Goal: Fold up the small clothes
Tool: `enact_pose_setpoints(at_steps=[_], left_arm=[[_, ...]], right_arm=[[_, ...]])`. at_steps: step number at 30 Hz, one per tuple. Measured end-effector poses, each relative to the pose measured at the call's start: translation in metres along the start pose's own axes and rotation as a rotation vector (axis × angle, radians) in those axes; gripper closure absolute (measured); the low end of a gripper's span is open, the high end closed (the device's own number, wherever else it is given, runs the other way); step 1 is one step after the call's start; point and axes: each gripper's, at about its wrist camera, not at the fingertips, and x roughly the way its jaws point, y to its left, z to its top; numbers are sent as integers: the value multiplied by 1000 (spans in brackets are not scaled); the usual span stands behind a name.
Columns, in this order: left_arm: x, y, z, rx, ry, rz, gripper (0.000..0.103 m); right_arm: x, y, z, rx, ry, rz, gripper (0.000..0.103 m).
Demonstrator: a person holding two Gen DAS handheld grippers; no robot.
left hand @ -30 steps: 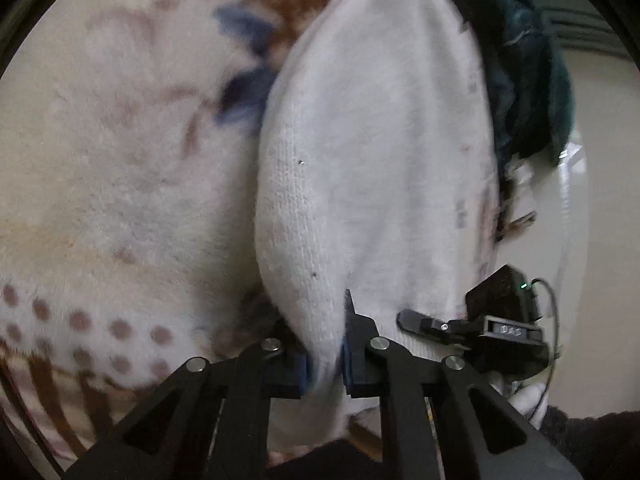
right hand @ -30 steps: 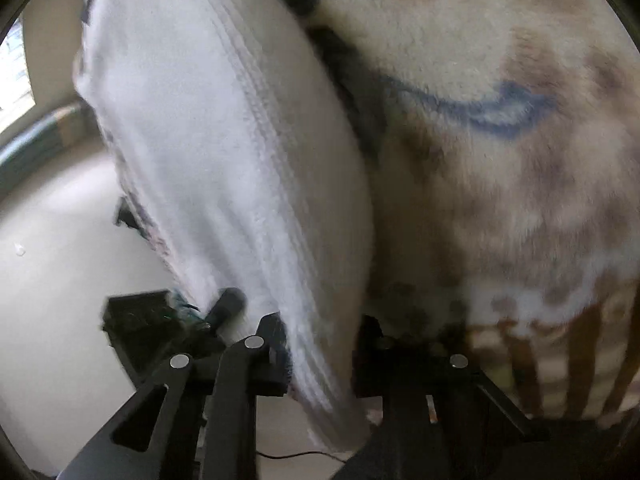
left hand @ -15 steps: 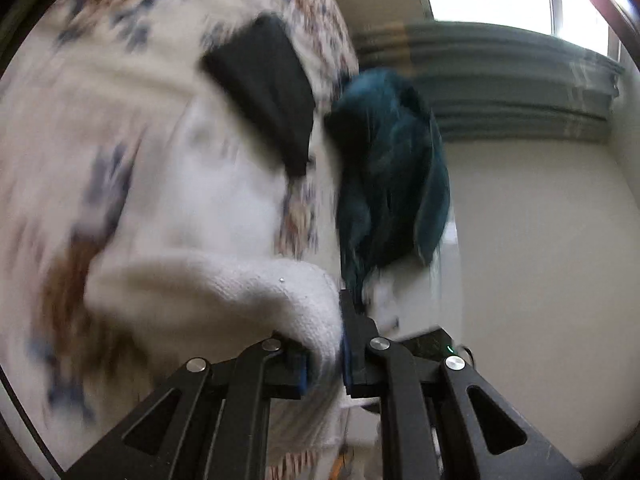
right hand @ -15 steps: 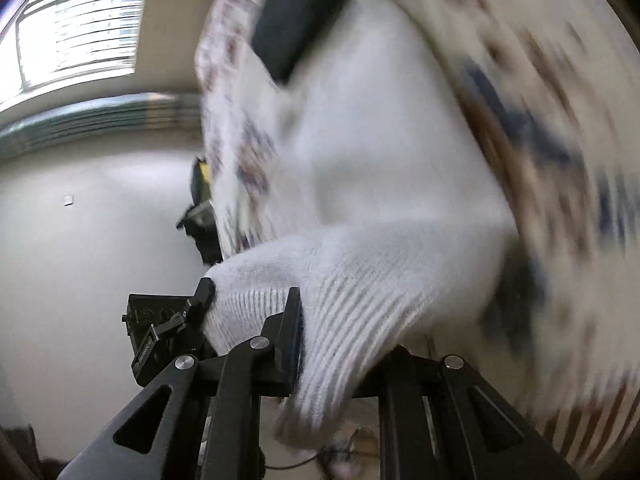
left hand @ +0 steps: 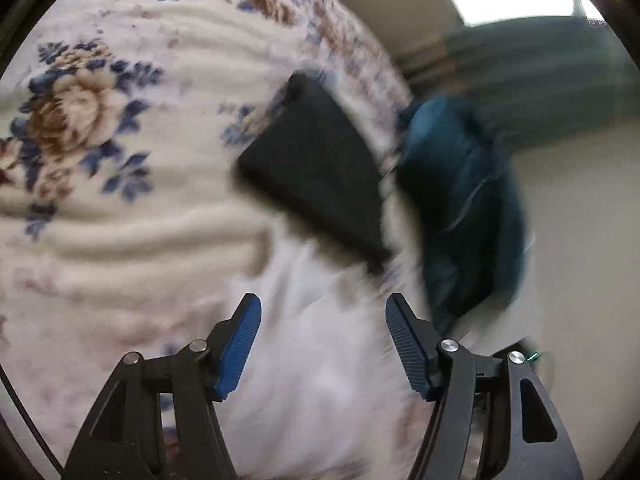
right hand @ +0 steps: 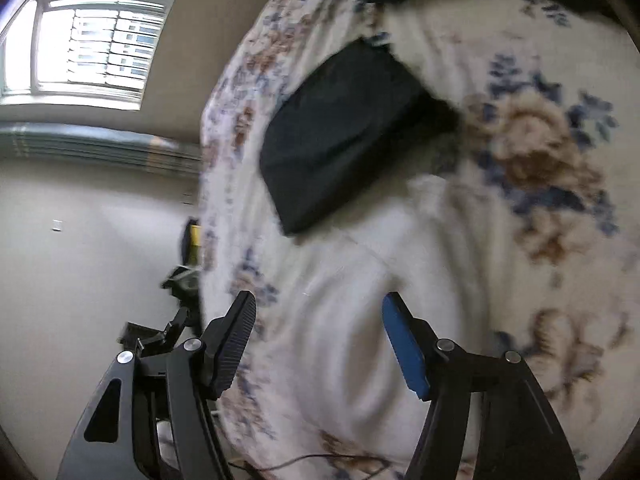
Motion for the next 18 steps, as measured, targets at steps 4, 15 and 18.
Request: enact_pose_setpoints(at_steps=[4, 15, 18], left_arm=[[43, 4, -34, 134, 148, 189, 43], [41, 7, -42, 159, 15, 246, 93], [46, 43, -39, -14, 35, 221, 93]], right_arm=[[10, -36, -22, -5, 53, -181, 35], [32, -49, -22, -12, -35, -273, 99], [11, -52, -12, 21, -114, -310, 100]])
